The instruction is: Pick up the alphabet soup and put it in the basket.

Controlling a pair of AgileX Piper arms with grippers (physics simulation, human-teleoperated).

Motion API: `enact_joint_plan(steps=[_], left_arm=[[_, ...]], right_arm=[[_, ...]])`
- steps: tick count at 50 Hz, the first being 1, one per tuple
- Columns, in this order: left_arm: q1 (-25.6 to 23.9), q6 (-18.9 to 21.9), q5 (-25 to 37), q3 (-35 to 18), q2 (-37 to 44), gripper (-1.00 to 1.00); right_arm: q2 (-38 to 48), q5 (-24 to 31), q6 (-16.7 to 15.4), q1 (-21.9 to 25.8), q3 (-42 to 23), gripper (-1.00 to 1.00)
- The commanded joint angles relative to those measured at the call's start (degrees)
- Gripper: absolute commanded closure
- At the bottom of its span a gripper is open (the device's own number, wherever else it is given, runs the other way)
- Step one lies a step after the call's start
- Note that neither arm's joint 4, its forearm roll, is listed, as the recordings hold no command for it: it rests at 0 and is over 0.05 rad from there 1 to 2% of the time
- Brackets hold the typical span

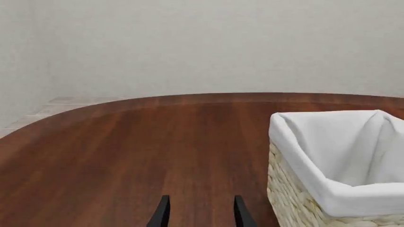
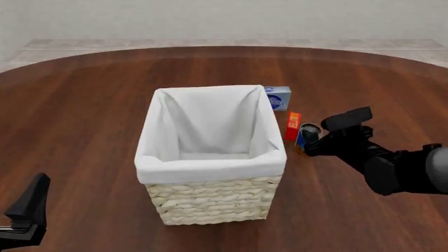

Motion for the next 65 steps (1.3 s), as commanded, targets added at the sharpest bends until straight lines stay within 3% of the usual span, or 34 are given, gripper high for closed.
enact_joint_plan(steps=[1,15,43,65], left_arm=[[0.00,0.00,0.00,0.00,0.00,-1.00],[0.00,0.00,0.00,0.00,0.00,-1.00],[0.00,0.00,0.00,0.00,0.00,-1.00],[0.00,0.00,0.00,0.00,0.00,-1.00]], right_arm=[[3.16,0.38,0.71,0.97,-1.23,-1.00],[4.97,-0.69,0.19,-0.08,-0.80,-1.00],[10.23,3.26,-2.38,-2.23,-7.60,-1.00],[11.45,4.57,-2.06,-1.75,-9.08,-1.00]])
